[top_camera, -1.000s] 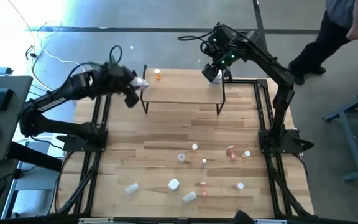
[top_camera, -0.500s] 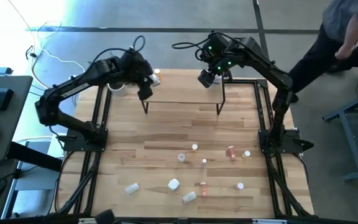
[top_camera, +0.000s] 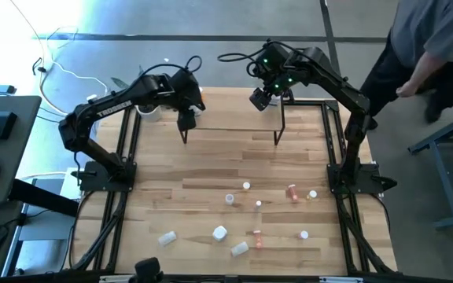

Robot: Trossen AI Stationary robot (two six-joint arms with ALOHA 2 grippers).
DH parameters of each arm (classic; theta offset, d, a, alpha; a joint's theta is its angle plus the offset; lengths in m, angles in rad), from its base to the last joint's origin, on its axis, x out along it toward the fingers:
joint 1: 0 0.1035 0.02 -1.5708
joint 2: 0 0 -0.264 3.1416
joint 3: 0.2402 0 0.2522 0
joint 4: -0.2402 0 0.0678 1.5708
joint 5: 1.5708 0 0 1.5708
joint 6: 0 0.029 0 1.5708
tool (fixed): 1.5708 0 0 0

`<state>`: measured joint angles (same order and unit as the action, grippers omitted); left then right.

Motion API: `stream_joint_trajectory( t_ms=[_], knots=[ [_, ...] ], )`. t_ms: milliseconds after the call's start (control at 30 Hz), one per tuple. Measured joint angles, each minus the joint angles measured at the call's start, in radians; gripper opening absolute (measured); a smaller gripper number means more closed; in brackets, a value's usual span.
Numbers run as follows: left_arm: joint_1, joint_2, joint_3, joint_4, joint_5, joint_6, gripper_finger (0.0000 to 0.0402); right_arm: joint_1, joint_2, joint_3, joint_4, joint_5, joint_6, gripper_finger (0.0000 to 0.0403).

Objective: Pick and place medicine bottles onto shelf by color
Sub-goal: Put the left white supplement bottle on the shelf

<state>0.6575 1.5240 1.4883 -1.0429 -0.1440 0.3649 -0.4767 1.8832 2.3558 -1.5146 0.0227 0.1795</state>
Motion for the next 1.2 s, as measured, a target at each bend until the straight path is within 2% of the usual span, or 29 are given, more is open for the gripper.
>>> stream_joint_trajectory(
  t_ms=[300, 500, 767, 1200],
  knots=[
    [0.045, 0.019, 0.002, 0.004, 0.002, 0.013, 0.0173, 0.0, 0.0, 0.0, 0.0, 0.0, 0.005, 0.0238],
    [0.05, 0.02, 0.002, 0.003, 0.001, 0.014, 0.0193, 0.016, 0.0, 0.0, -0.007, 0.0, 0.03, 0.0238],
    [0.049, 0.022, 0.001, -0.001, 0.002, 0.014, 0.0232, 0.076, 0.001, 0.0, -0.015, 0.0, 0.04, 0.0238],
    [0.049, 0.022, 0.022, 0.014, 0.001, 0.01, 0.0236, 0.185, 0.001, 0.0, -0.017, 0.0, 0.086, 0.0238]
  ],
)
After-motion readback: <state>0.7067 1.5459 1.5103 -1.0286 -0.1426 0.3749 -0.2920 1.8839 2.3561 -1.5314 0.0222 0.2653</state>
